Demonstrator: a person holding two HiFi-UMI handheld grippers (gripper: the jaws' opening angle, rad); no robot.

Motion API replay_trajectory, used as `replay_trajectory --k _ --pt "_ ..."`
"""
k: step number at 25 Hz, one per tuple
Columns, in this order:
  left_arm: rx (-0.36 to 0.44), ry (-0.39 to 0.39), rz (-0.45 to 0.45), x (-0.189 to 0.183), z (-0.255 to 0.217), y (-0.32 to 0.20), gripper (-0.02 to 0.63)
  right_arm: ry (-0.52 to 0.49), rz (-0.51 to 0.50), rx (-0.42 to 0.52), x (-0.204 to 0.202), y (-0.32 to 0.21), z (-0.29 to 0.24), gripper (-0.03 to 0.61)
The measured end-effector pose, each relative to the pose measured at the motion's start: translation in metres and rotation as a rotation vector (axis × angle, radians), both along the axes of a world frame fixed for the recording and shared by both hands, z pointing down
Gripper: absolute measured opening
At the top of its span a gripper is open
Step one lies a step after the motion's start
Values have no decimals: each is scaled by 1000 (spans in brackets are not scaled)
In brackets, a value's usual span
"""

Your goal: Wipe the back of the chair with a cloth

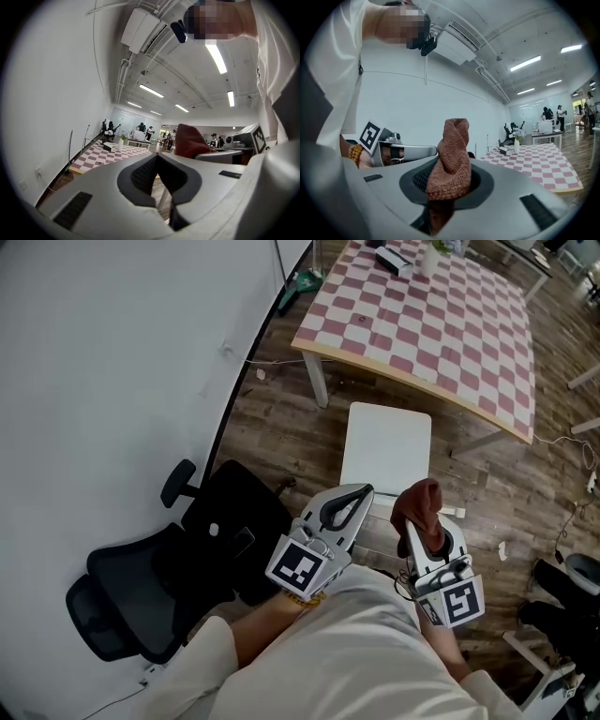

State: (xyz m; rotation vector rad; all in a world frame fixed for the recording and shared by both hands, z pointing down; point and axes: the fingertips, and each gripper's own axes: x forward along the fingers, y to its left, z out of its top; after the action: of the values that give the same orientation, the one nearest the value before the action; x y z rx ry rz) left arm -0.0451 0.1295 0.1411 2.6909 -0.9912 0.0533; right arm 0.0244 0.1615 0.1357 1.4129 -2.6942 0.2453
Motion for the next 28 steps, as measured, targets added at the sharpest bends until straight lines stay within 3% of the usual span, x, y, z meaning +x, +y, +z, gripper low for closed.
replay_trajectory --k 17,25,28 --pt "-48 -23 5 2 19 -63 12 12 -2 -40 2 -65 18 89" --pt "-54 -70 -16 6 51 -86 12 91 -144 -119 0 -87 54 89" --pt "-100 -92 -15 2 73 -97 12 161 -205 -172 -3 -99 83 89"
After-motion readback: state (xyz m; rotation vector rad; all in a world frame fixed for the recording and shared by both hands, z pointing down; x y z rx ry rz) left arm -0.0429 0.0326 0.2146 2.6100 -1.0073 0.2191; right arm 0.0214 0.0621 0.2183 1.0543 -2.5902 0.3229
